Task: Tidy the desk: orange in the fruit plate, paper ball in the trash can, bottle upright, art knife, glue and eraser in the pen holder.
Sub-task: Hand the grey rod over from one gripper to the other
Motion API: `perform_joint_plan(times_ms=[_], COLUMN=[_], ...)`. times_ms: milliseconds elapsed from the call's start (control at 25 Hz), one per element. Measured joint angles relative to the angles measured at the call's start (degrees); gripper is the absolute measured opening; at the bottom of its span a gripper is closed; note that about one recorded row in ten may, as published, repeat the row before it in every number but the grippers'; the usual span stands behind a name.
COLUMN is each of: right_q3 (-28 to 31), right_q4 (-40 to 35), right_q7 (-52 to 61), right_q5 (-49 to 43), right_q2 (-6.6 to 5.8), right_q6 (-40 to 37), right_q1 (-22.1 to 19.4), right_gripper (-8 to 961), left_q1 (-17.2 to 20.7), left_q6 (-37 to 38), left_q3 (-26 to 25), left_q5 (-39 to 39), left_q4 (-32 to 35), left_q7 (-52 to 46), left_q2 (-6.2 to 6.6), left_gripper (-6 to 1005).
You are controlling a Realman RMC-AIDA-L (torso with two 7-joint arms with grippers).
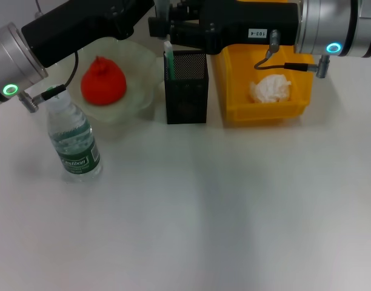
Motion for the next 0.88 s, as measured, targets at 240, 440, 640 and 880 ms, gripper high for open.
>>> perform_joint_plan(times_ms=[240,440,640,880], right_q3=[-0.4,-0.1,-0.1,0.0], right_q4=[-0.1,-0.3,-0.3,-0.3], right_q7=[0.0,0.0,-0.1,-0.3], right_q5=[0.0,0.0,0.0,0.0], right_q2=[-0.05,-0.08,-0.09,-0.08], right_q6=[0.5,0.5,0.5,0.6], right_q1=[0.0,-0.2,-0.3,-0.3], right_gripper=[255,207,157,146], left_q1=[-0.3,-0.3,-0.3,0.0], left_q6=[0.0,-0.1,-0.1,-0.2], left_q3=[0.3,0.2,0.2,0.4], left_q5=[-1.1,-1.2,-1.2,-1.4], left_q4=[-1.1,-1.1,-1.2,-1.3], left_q7=[0.7,1.2,1.6,2.0], left_q2=[0.09,0.09,0.09,0.09], left_gripper=[129,130,130,129])
